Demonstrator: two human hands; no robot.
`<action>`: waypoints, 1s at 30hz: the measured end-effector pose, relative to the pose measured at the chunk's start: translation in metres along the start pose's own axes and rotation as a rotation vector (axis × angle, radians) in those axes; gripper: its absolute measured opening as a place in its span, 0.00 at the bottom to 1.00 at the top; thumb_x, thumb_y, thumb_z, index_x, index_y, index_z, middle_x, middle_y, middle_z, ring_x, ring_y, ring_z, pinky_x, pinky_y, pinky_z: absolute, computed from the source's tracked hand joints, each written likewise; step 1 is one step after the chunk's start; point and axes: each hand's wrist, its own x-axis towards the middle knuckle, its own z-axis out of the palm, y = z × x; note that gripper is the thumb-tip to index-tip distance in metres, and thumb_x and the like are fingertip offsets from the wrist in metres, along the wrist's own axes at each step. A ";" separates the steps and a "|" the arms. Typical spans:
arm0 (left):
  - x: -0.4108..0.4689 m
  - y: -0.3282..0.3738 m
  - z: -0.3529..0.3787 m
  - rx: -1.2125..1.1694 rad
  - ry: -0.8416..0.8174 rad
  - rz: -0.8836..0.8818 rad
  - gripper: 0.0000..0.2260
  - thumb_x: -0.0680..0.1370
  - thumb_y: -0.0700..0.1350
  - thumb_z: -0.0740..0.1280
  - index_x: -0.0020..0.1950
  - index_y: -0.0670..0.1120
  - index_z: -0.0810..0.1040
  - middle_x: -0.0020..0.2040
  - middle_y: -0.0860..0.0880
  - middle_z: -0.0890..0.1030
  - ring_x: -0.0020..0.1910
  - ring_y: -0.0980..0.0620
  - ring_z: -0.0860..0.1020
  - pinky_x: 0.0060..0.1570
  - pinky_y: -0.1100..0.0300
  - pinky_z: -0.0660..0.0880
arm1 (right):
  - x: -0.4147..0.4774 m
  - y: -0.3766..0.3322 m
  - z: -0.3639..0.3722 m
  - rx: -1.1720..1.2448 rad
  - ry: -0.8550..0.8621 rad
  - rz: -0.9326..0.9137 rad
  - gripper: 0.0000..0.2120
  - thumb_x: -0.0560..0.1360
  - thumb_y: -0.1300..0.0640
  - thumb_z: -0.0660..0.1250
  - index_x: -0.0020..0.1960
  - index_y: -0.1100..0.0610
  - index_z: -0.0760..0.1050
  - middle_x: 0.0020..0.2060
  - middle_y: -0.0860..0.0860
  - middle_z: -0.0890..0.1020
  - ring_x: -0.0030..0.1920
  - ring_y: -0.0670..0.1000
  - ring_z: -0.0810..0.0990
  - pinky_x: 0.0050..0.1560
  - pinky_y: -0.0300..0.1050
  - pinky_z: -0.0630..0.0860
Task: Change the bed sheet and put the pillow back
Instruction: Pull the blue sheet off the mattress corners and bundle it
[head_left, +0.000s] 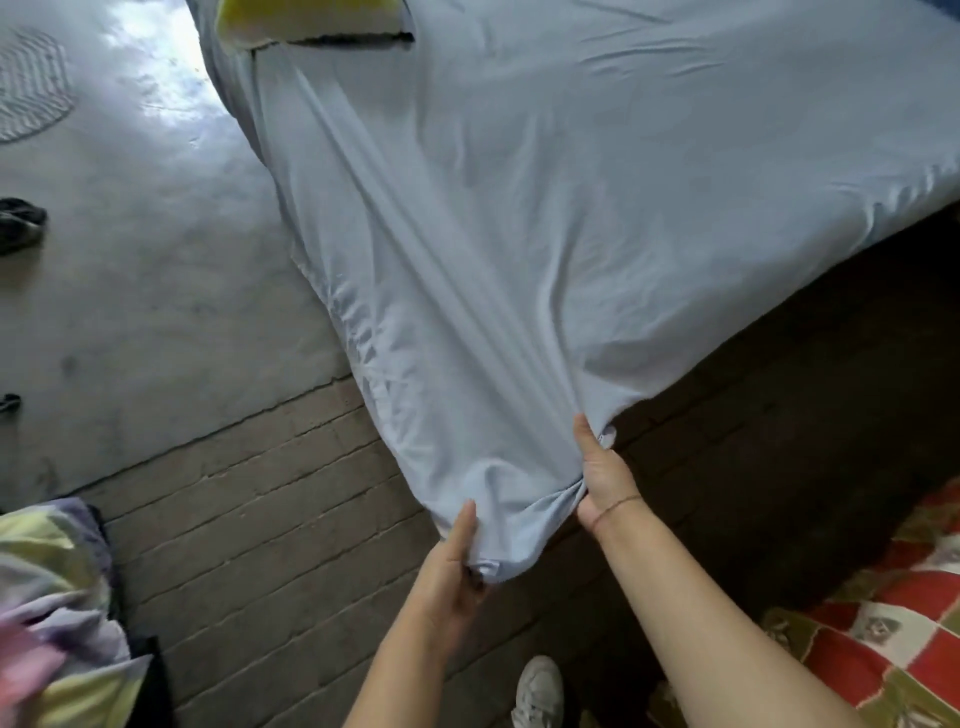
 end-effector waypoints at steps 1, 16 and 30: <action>0.001 -0.004 0.009 0.058 0.009 0.031 0.28 0.70 0.61 0.71 0.66 0.50 0.75 0.59 0.49 0.82 0.58 0.49 0.81 0.61 0.50 0.75 | -0.013 -0.004 0.001 -0.009 -0.017 -0.035 0.35 0.68 0.45 0.73 0.69 0.59 0.70 0.60 0.60 0.80 0.56 0.60 0.81 0.54 0.57 0.80; 0.026 -0.017 0.089 0.102 0.040 0.017 0.19 0.75 0.43 0.71 0.64 0.39 0.75 0.52 0.41 0.84 0.50 0.42 0.83 0.48 0.51 0.80 | -0.071 -0.004 -0.070 -0.344 -0.064 0.063 0.37 0.68 0.29 0.63 0.60 0.59 0.78 0.51 0.56 0.85 0.53 0.54 0.83 0.57 0.50 0.78; 0.014 0.007 0.065 0.209 -0.107 -0.101 0.15 0.74 0.41 0.70 0.55 0.33 0.81 0.51 0.35 0.83 0.45 0.42 0.84 0.40 0.56 0.80 | 0.073 -0.102 -0.069 0.337 0.070 0.161 0.28 0.78 0.38 0.58 0.72 0.52 0.68 0.69 0.60 0.72 0.67 0.62 0.70 0.66 0.63 0.65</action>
